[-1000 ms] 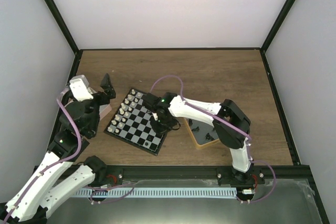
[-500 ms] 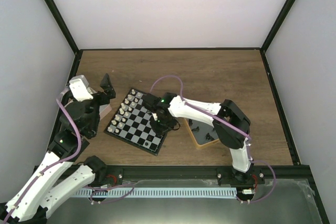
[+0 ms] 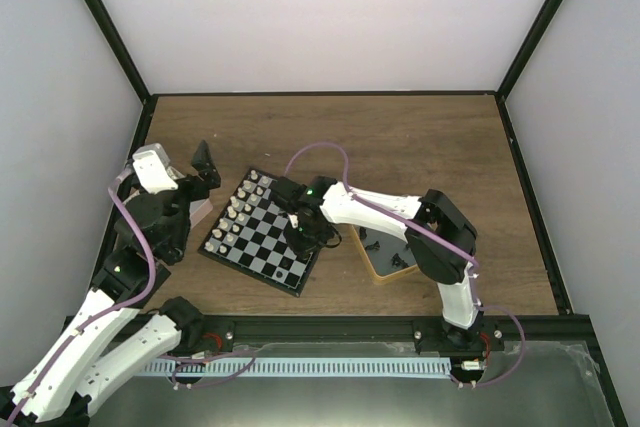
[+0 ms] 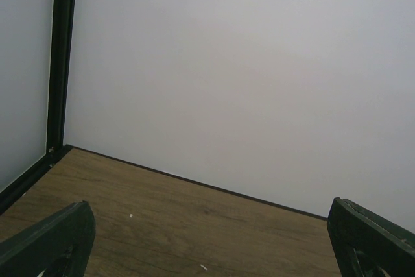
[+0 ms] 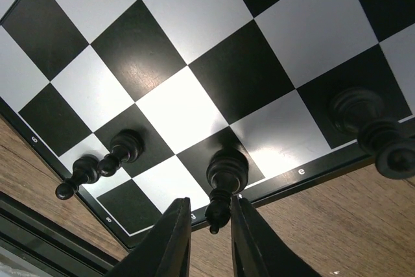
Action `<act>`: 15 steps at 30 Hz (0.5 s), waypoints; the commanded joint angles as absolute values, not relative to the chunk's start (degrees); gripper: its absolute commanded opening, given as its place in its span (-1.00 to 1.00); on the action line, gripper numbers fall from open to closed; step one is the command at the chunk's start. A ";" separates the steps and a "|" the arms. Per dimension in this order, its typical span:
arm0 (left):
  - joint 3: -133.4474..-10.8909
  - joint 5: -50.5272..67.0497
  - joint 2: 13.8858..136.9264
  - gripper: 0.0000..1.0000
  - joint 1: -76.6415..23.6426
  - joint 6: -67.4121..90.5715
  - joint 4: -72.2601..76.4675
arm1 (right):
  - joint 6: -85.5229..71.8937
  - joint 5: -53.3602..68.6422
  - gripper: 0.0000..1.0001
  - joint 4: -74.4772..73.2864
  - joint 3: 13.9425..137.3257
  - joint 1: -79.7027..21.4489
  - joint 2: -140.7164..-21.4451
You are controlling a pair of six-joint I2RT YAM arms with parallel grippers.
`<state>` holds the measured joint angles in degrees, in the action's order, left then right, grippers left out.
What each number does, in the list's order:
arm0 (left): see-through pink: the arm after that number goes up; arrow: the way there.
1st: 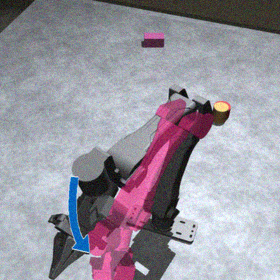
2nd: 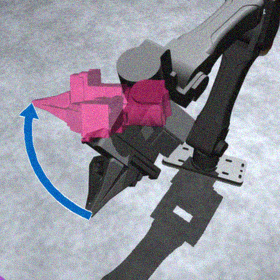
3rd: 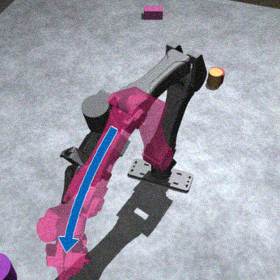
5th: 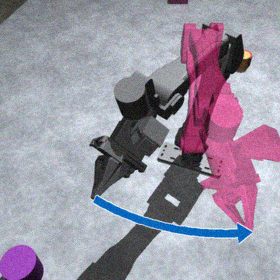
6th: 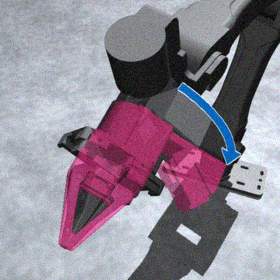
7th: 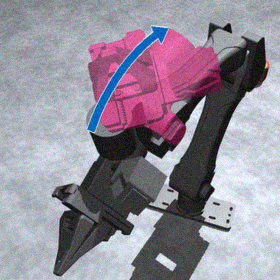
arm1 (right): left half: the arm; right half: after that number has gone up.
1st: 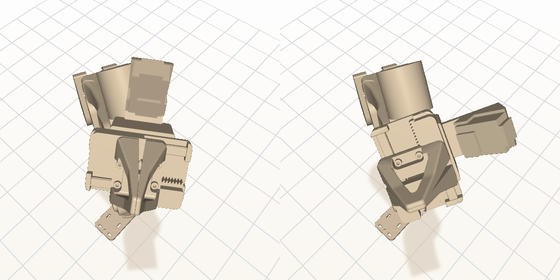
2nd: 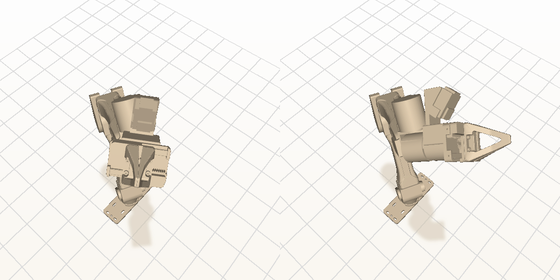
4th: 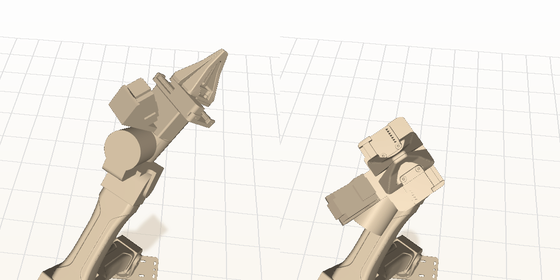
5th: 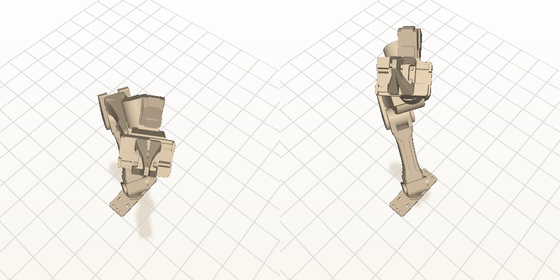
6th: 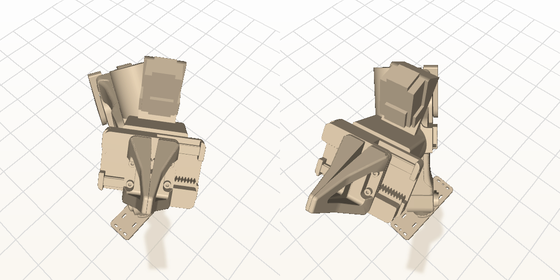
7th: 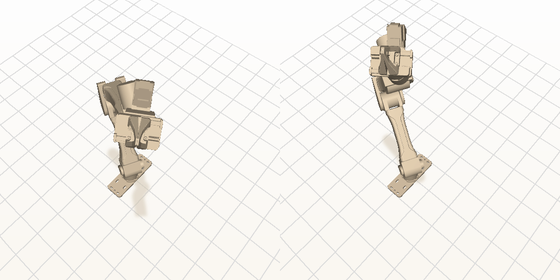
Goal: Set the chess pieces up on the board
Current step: Place the chess piece on the chessboard.
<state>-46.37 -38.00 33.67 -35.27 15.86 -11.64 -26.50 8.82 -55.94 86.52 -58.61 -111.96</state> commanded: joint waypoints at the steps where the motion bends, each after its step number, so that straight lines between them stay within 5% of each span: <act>1: -45.82 -38.58 33.39 1.00 -35.16 15.91 -10.98 | -26.74 8.70 -0.62 -54.87 86.82 -58.92 -112.66; 8: -45.79 -38.58 33.58 1.00 -35.15 15.91 -11.07 | -27.06 8.81 -0.61 -53.98 86.79 -58.93 -112.51; 15: -45.77 -38.54 33.66 1.00 -35.15 15.82 -10.99 | -29.83 5.77 -0.37 -55.71 90.22 -58.77 -110.16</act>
<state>-46.26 -38.15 33.71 -35.27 15.86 -11.66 -27.92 8.32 -54.76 86.56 -58.59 -111.96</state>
